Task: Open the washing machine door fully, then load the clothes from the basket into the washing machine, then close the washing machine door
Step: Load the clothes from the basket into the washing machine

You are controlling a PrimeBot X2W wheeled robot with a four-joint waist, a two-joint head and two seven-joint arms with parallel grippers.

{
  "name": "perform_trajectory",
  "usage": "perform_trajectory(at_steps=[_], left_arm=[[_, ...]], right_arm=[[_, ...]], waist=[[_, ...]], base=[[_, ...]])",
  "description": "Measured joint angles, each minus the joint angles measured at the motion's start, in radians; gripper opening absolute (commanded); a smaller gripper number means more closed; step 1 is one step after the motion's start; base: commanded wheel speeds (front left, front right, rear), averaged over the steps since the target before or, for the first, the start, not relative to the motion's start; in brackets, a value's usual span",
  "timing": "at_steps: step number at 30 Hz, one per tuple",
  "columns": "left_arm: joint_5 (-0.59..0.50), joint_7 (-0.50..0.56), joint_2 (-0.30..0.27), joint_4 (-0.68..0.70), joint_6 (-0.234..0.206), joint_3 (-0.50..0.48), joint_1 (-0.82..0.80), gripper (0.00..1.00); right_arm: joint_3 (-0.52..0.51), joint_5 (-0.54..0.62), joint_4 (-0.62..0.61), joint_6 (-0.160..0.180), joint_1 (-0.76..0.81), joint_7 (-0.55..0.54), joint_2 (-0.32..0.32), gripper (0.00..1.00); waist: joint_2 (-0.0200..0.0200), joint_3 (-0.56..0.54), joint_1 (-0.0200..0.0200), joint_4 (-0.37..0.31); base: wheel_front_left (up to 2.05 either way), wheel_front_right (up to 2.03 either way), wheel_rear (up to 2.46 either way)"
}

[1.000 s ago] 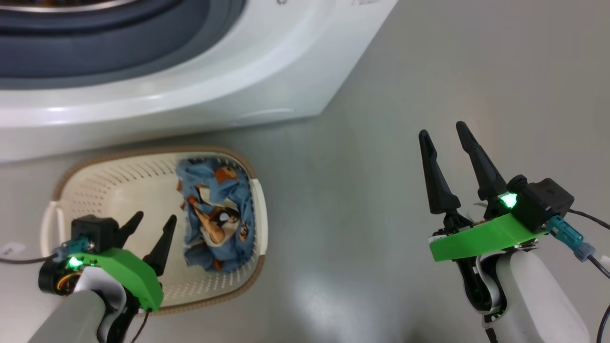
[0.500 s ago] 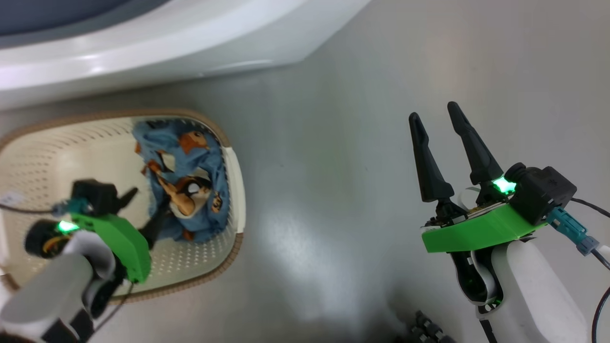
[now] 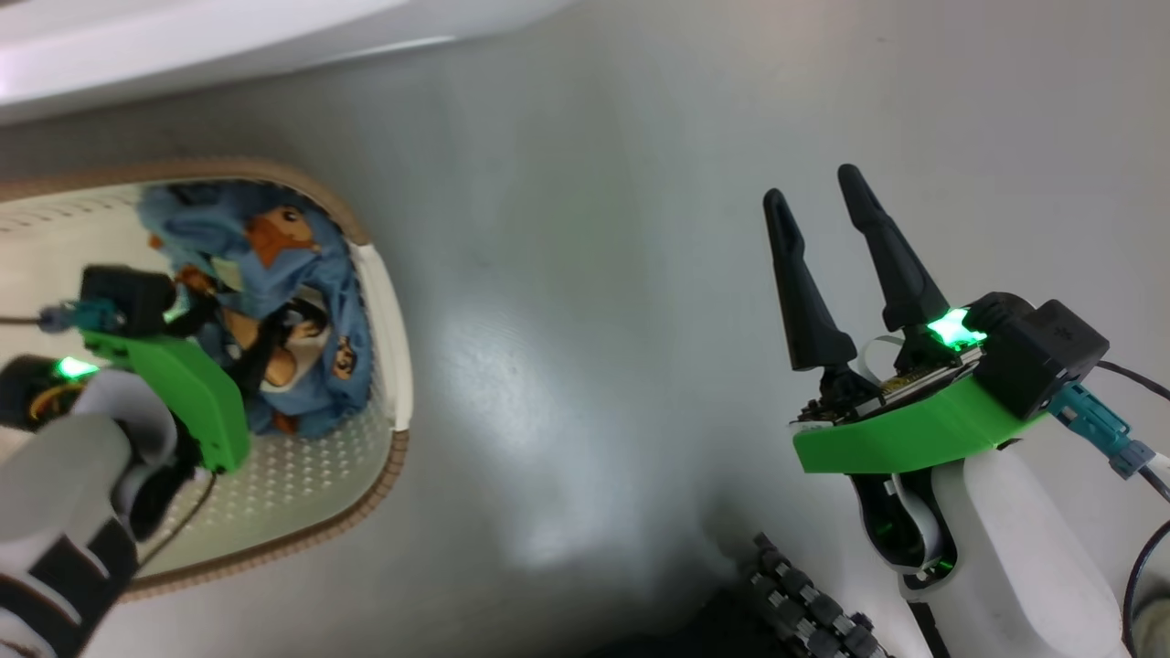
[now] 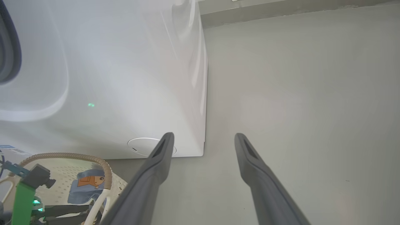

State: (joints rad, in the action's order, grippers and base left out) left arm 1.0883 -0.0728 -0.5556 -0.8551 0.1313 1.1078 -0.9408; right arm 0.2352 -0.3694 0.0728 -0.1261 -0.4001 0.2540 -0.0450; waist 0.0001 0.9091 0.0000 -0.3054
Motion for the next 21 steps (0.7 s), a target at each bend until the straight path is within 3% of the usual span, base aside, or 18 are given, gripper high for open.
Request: perform_trajectory(at_steps=[12, 13, 14, 21], left_arm=[[0.110, 0.055, -0.021, -0.052, 0.000, 0.079, -0.088, 1.00], [0.119, 0.057, -0.022, -0.054, 0.000, 0.086, -0.088, 0.69], [0.123, 0.061, -0.022, -0.054, 0.000, 0.096, -0.088, 0.00], [0.176, 0.064, -0.031, -0.039, 0.000, 0.131, -0.087, 0.00]], right_arm=[[0.021, -0.004, -0.016, 0.000, 0.002, 0.000, 0.002, 1.00], [0.021, -0.004, -0.016, 0.000, 0.002, 0.000, 0.002, 1.00], [0.021, -0.004, -0.017, 0.000, 0.002, 0.000, 0.002, 1.00], [0.028, -0.011, -0.019, 0.000, 0.002, 0.000, 0.002, 1.00]], waist=[[0.0000, 0.050, 0.0000, -0.050], [0.0000, 0.048, 0.0000, -0.051], [0.0000, 0.046, 0.0000, -0.052], [0.0000, 0.031, 0.0000, -0.057]], base=[[0.00, 0.00, 0.00], [0.00, 0.00, 0.00], [0.00, 0.00, 0.00], [0.00, 0.00, 0.00]])
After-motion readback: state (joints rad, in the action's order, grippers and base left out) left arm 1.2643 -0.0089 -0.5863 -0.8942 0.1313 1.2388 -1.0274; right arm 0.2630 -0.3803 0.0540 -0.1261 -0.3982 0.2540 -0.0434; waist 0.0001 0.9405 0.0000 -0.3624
